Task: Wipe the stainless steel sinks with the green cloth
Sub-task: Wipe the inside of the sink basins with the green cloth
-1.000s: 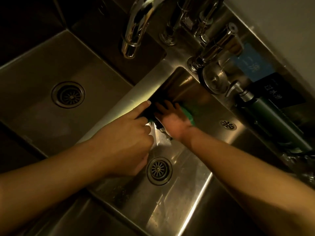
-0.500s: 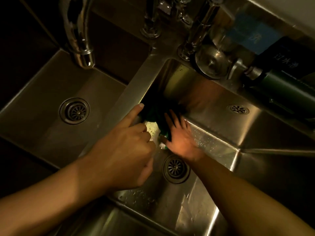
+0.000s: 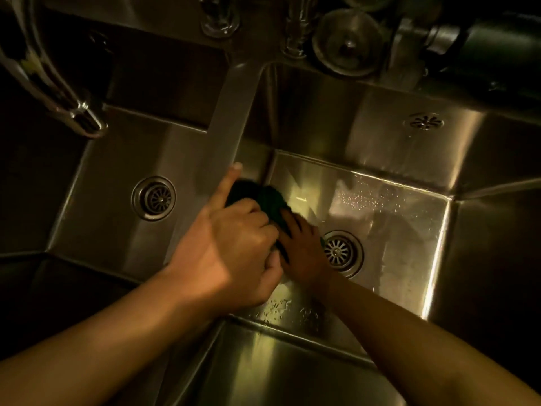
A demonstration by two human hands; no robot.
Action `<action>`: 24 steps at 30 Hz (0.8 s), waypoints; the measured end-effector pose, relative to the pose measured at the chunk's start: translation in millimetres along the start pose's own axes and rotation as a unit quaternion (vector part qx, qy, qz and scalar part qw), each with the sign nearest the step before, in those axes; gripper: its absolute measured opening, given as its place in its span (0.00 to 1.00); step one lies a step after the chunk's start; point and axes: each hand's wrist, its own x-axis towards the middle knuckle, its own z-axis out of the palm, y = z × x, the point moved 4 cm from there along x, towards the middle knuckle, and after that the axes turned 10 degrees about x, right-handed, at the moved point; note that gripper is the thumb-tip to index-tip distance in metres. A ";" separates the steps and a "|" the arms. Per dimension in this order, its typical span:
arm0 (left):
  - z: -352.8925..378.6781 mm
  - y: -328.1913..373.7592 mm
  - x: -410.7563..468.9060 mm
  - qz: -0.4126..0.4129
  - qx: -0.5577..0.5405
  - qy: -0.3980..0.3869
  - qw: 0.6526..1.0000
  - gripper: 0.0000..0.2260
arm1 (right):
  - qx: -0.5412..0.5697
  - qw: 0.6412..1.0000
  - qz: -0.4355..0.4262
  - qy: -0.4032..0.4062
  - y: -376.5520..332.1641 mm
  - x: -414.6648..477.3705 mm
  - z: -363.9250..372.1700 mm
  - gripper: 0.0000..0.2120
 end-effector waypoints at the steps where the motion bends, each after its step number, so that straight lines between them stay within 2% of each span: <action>1: -0.7 -0.3 -0.4 -0.002 -0.002 -0.002 1.000 0.11 | 0.005 1.000 -0.020 -0.017 -5.7 -15.7 7.3 0.32; 4: -1.1 -1.4 0.5 -0.004 -0.006 -0.004 1.000 0.12 | -0.018 0.990 -0.107 -0.095 -11.8 -67.4 31.6 0.33; 8: -0.4 -0.9 2.4 -0.009 0.004 -0.008 1.000 0.11 | -0.083 0.952 -0.227 -0.189 0.1 -131.8 46.2 0.33; 14: 0.8 -0.4 0.9 -0.007 0.026 -0.011 1.000 0.11 | -0.128 0.926 -0.295 -0.198 10.7 -142.8 22.1 0.31; 21: 5.9 -1.8 0.2 0.000 0.013 0.005 1.000 0.11 | -0.140 0.947 -0.258 -0.132 4.4 -40.0 -9.3 0.33; 24: 7.6 -1.7 0.6 0.002 0.021 0.005 1.000 0.10 | -0.130 0.963 -0.201 -0.120 10.6 1.8 -31.4 0.36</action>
